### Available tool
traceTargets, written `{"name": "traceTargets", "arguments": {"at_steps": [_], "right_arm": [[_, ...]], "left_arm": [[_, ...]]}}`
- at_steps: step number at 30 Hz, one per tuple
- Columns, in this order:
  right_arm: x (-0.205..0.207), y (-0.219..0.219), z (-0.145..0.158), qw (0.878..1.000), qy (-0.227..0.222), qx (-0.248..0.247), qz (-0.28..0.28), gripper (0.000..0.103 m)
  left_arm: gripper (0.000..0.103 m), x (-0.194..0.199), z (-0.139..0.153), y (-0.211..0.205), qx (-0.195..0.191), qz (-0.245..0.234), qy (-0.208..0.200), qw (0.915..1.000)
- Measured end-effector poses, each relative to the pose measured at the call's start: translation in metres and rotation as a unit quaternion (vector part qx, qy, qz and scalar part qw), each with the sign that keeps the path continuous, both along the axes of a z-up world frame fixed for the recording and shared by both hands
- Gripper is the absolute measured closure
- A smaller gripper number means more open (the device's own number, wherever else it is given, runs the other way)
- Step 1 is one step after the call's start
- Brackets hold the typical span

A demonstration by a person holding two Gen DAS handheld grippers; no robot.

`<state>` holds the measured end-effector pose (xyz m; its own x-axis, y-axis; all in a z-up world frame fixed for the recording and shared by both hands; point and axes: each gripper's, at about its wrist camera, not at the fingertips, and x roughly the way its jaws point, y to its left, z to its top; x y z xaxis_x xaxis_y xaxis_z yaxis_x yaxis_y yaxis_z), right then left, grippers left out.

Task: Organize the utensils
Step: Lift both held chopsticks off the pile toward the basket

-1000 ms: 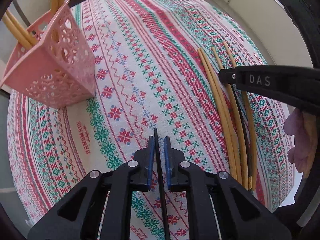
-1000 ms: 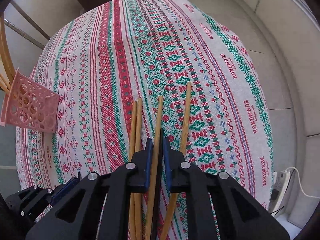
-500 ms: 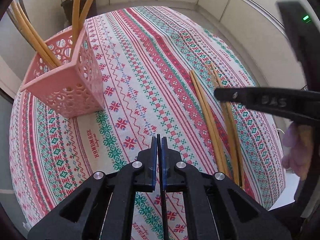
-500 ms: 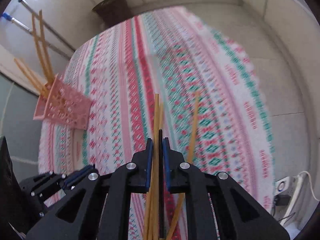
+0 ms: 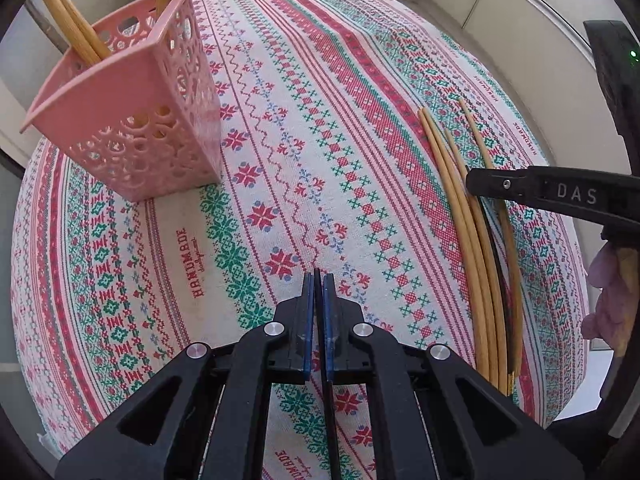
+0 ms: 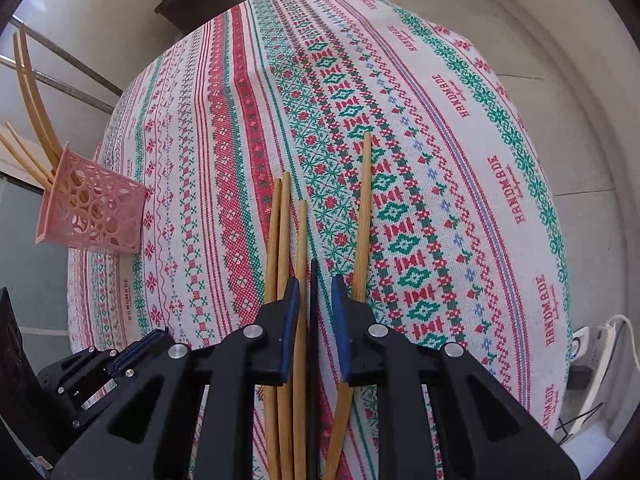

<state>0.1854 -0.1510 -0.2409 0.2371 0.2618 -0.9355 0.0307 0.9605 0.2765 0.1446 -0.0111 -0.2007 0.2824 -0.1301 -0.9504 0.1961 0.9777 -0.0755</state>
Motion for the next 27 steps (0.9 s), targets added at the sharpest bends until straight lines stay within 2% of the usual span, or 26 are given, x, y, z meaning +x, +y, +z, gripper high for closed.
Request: {"name": "traceTargets", "arguments": {"at_steps": [2, 6, 13, 16, 19, 23, 27], "right_arm": [[0.001, 0.003, -0.001, 1.000, -0.001, 0.003, 0.003, 0.095], [0.002, 0.014, -0.001, 1.000, -0.008, -0.013, 0.015, 0.094], [0.004, -0.011, -0.005, 0.998, 0.028, 0.057, -0.014, 0.093], [0.001, -0.013, -0.005, 0.998, 0.031, 0.053, -0.006, 0.093], [0.000, -0.017, -0.006, 0.996, 0.043, 0.076, -0.012, 0.089], [-0.003, -0.021, -0.006, 0.995, 0.046, 0.083, -0.013, 0.086], [-0.003, -0.021, -0.006, 0.996, 0.048, 0.074, -0.006, 0.086]], "left_arm": [[0.098, 0.002, -0.002, -0.004, 0.002, -0.004, -0.001, 1.0000], [0.098, 0.006, -0.005, -0.011, 0.009, -0.011, -0.003, 0.9999], [0.098, 0.006, -0.005, -0.010, 0.004, -0.012, -0.002, 0.9999], [0.097, 0.006, -0.005, -0.010, 0.005, -0.012, -0.001, 0.9999], [0.098, 0.006, -0.003, -0.007, 0.005, -0.013, -0.002, 0.9999], [0.098, 0.005, -0.003, -0.006, 0.004, -0.014, -0.002, 0.9999], [0.098, 0.004, -0.003, -0.006, 0.006, -0.016, -0.004, 0.9999]]}}
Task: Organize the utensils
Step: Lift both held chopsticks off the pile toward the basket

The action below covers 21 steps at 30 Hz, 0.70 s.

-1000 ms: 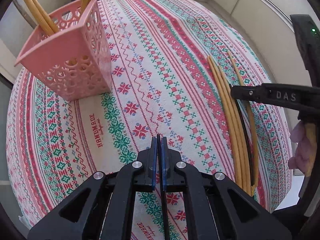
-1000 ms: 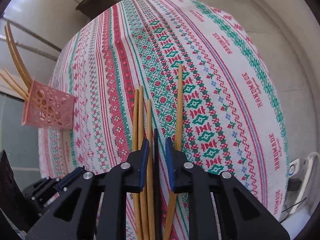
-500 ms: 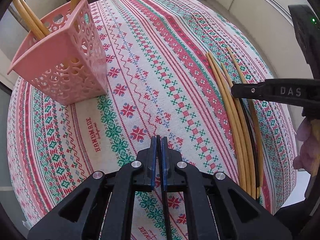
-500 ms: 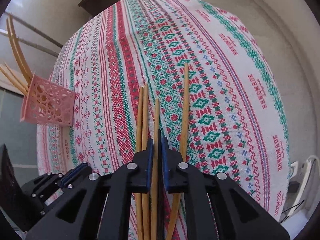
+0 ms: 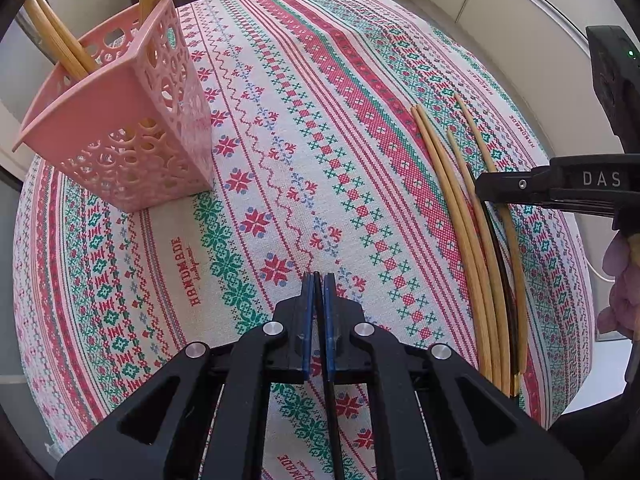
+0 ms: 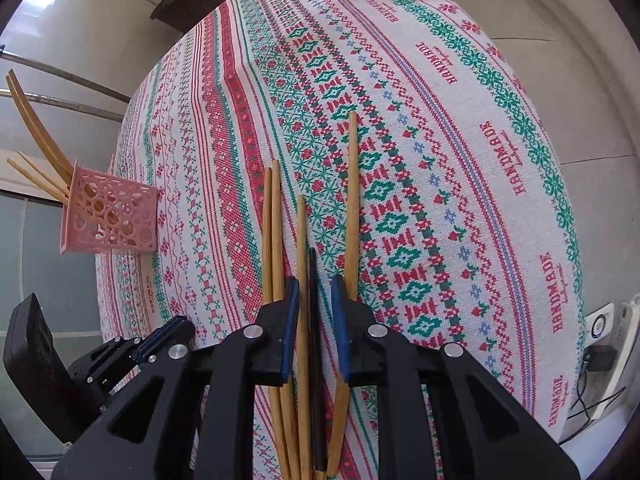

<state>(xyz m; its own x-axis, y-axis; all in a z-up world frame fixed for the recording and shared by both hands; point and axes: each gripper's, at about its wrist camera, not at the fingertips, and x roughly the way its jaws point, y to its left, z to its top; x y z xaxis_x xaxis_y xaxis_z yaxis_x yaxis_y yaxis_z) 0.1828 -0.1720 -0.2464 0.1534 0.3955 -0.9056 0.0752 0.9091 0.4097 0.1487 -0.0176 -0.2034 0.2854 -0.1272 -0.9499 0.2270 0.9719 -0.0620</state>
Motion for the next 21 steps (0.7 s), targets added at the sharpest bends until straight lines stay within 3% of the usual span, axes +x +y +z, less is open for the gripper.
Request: {"name": "traceTargets", "arguments": {"at_steps": [4, 6, 11, 13, 15, 17, 20, 21], "right_arm": [[-0.001, -0.007, 0.003, 1.000, -0.002, -0.012, 0.009, 0.089], [-0.001, 0.003, 0.005, 0.999, -0.011, -0.043, 0.024, 0.094], [-0.004, 0.027, 0.011, 0.991, -0.035, -0.117, 0.061, 0.094], [-0.007, 0.038, 0.013, 0.984, -0.049, -0.151, 0.075, 0.093], [-0.011, 0.047, 0.014, 0.977, -0.064, -0.181, 0.089, 0.089], [-0.013, 0.049, 0.016, 0.975, -0.072, -0.192, 0.086, 0.091], [-0.014, 0.040, 0.018, 0.980, -0.076, -0.176, 0.060, 0.098], [-0.017, 0.039, 0.019, 0.981, -0.082, -0.170, 0.051, 0.098]], "left_arm": [[0.098, 0.001, 0.000, 0.000, -0.001, -0.001, 0.000, 1.0000], [0.098, 0.001, 0.000, 0.000, 0.000, -0.002, -0.001, 1.0000], [0.097, 0.001, 0.000, -0.003, 0.001, -0.005, 0.000, 1.0000], [0.094, 0.003, 0.000, -0.004, -0.004, -0.005, 0.003, 1.0000], [0.082, 0.003, 0.000, -0.009, -0.006, -0.011, 0.005, 0.9999], [0.079, 0.001, -0.001, -0.019, 0.017, -0.024, -0.002, 0.9995], [0.084, 0.000, -0.001, -0.025, 0.022, -0.024, -0.008, 0.9994], [0.097, 0.000, 0.000, -0.023, 0.021, -0.020, -0.012, 0.9995]]}}
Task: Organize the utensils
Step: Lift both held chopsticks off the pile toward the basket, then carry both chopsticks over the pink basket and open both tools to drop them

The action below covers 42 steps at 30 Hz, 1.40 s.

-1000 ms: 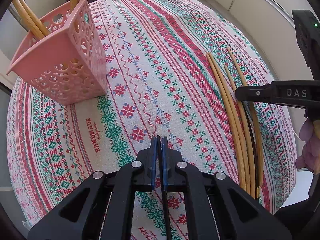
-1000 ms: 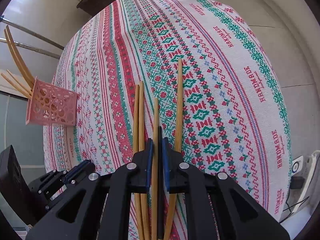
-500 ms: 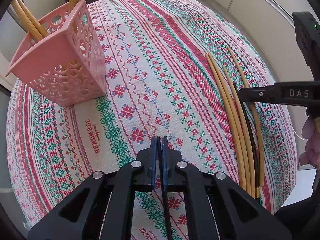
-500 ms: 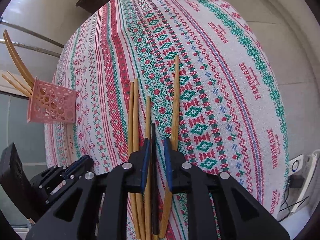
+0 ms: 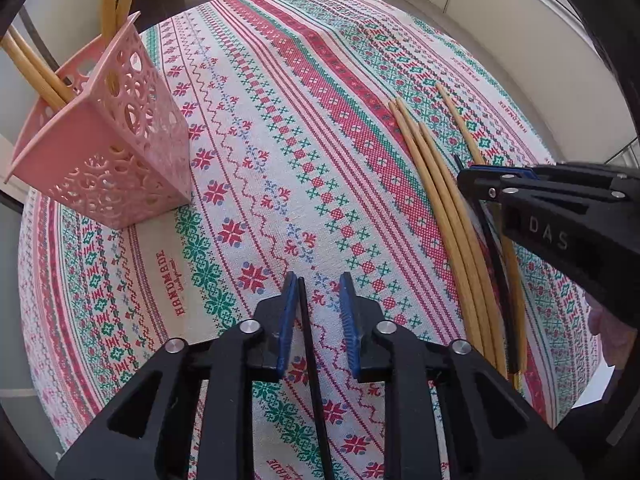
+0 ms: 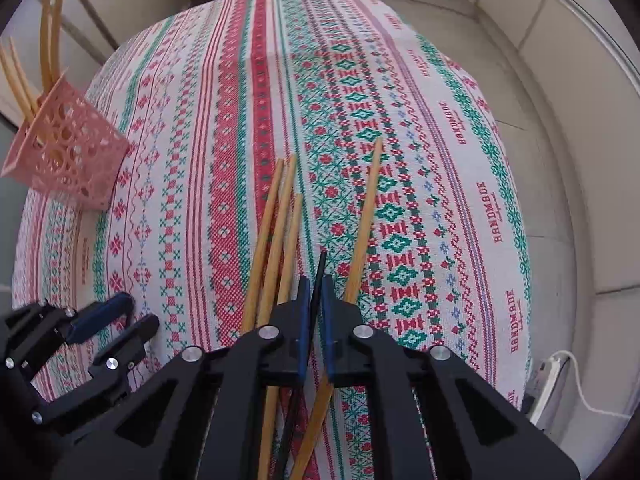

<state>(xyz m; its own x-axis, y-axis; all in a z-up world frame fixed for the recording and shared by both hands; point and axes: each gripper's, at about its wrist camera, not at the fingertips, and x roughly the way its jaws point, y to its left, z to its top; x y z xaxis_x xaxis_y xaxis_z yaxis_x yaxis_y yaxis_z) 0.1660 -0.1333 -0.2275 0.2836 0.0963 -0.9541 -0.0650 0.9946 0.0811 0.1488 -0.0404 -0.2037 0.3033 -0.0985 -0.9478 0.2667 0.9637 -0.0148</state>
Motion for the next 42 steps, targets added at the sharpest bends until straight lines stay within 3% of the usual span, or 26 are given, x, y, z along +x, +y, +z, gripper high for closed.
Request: {"name": "traceTargets", "arguments": {"at_steps": [5, 9, 15, 22, 29, 37, 42], "right_arm": [[-0.014, -0.012, 0.040, 0.997, -0.064, 0.033, 0.003, 0.099], [-0.030, -0.015, 0.082, 0.993, -0.101, 0.055, 0.013, 0.099], [-0.066, -0.021, 0.121, 0.986, -0.144, 0.080, 0.034, 0.099], [-0.089, -0.026, 0.156, 0.976, -0.179, 0.114, 0.047, 0.098], [-0.093, -0.021, 0.184, 0.966, -0.212, 0.137, 0.049, 0.098], [-0.072, -0.017, 0.234, 0.952, -0.254, 0.167, 0.035, 0.098], [-0.062, -0.006, 0.276, 0.935, -0.292, 0.192, 0.055, 0.098]], "left_arm": [[0.100, -0.002, 0.009, 0.016, -0.033, 0.015, -0.019, 0.9992], [0.100, -0.014, 0.041, 0.027, -0.079, -0.005, -0.057, 0.9952], [0.100, -0.044, 0.099, 0.043, -0.131, -0.027, -0.134, 0.9818], [0.100, -0.085, 0.151, 0.062, -0.151, -0.039, -0.201, 0.9671], [0.100, -0.104, 0.187, 0.082, -0.174, -0.024, -0.241, 0.9544], [0.100, -0.073, 0.241, 0.099, -0.189, 0.024, -0.286, 0.9392], [0.100, -0.062, 0.283, 0.124, -0.196, 0.062, -0.325, 0.9230]]}}
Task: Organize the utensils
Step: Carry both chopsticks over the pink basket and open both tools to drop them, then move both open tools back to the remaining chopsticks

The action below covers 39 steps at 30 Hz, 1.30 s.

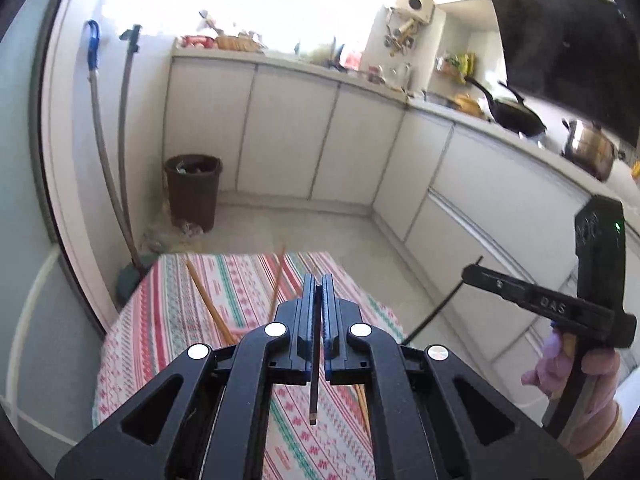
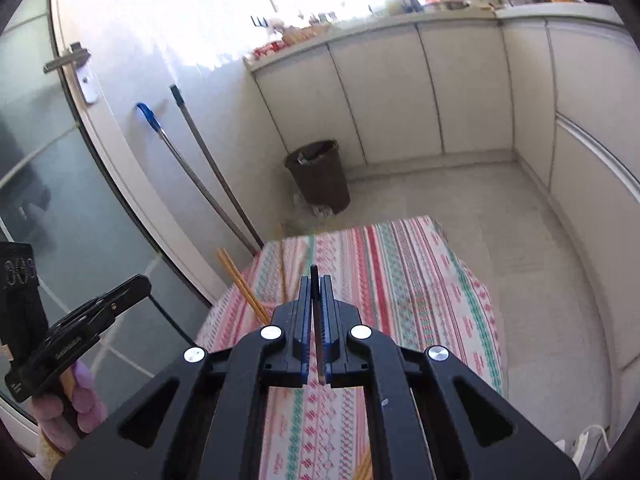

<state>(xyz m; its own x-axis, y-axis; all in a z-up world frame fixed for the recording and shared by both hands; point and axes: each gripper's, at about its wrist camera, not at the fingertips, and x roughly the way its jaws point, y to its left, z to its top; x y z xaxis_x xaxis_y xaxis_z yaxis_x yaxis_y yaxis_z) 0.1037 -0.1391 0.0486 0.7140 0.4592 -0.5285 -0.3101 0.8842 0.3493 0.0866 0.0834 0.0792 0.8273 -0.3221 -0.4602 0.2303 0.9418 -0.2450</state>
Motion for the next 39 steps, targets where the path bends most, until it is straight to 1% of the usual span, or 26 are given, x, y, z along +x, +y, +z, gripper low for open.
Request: {"name": "traceTargets", "arguments": {"at_steps": [3, 5, 8, 10, 11, 12, 14, 17, 19, 22, 26, 28, 31, 33, 36, 38, 39], "right_arm": [[0.005, 0.009, 0.016, 1.000, -0.020, 0.015, 0.012, 0.098], [0.010, 0.016, 0.020, 0.999, -0.026, 0.024, 0.021, 0.099], [0.022, 0.027, 0.018, 0.999, -0.022, 0.028, 0.027, 0.098], [0.031, 0.035, 0.014, 0.999, -0.016, 0.024, 0.028, 0.098], [0.035, 0.038, 0.012, 0.999, -0.012, 0.024, 0.028, 0.098], [0.037, 0.040, 0.010, 0.999, -0.009, 0.023, 0.027, 0.098], [0.042, 0.044, 0.006, 1.000, -0.008, 0.021, 0.022, 0.098], [0.049, 0.051, 0.002, 1.000, -0.005, 0.020, 0.015, 0.098], [0.053, 0.058, -0.001, 1.000, -0.005, 0.014, 0.011, 0.098], [0.059, 0.069, -0.007, 1.000, -0.002, 0.008, 0.007, 0.098], [0.069, 0.087, -0.019, 1.000, 0.004, 0.000, 0.005, 0.098], [0.075, 0.095, -0.029, 1.000, 0.010, -0.003, 0.004, 0.098], [0.082, 0.105, -0.047, 1.000, 0.023, -0.004, 0.006, 0.095], [0.083, 0.111, -0.053, 0.999, 0.032, -0.012, 0.009, 0.088], [0.076, 0.116, -0.052, 0.999, 0.022, -0.033, 0.009, 0.088], [0.069, 0.119, -0.049, 0.998, 0.010, -0.054, 0.004, 0.088], [0.064, 0.119, -0.048, 0.998, 0.003, -0.064, 0.001, 0.088]], "left_arm": [[0.100, 0.006, 0.019, 0.012, -0.007, 0.028, -0.026, 0.9993], [0.100, 0.015, 0.025, 0.018, -0.012, 0.042, -0.031, 0.9986], [0.099, 0.037, 0.018, 0.026, -0.015, 0.063, -0.007, 0.9979], [0.091, 0.050, 0.006, 0.037, -0.023, 0.086, 0.016, 0.9959], [0.089, 0.055, -0.001, 0.044, -0.029, 0.097, 0.029, 0.9944], [0.089, 0.057, -0.003, 0.052, -0.036, 0.107, 0.036, 0.9929], [0.087, 0.053, -0.003, 0.067, -0.054, 0.124, 0.040, 0.9900], [0.080, 0.045, 0.002, 0.082, -0.077, 0.138, 0.041, 0.9867], [0.076, 0.041, 0.005, 0.088, -0.083, 0.143, 0.040, 0.9854], [0.075, 0.037, 0.005, 0.092, -0.088, 0.144, 0.044, 0.9846], [0.074, 0.037, 0.006, 0.090, -0.086, 0.135, 0.050, 0.9859], [0.073, 0.038, 0.004, 0.088, -0.081, 0.130, 0.054, 0.9867], [0.073, 0.040, -0.002, 0.085, -0.068, 0.126, 0.063, 0.9878], [0.073, 0.040, -0.005, 0.082, -0.063, 0.125, 0.066, 0.9880], [0.073, 0.040, -0.006, 0.076, -0.054, 0.123, 0.067, 0.9886], [0.073, 0.039, -0.006, 0.069, -0.037, 0.125, 0.064, 0.9894], [0.071, 0.038, -0.006, 0.065, -0.026, 0.127, 0.062, 0.9897]]}}
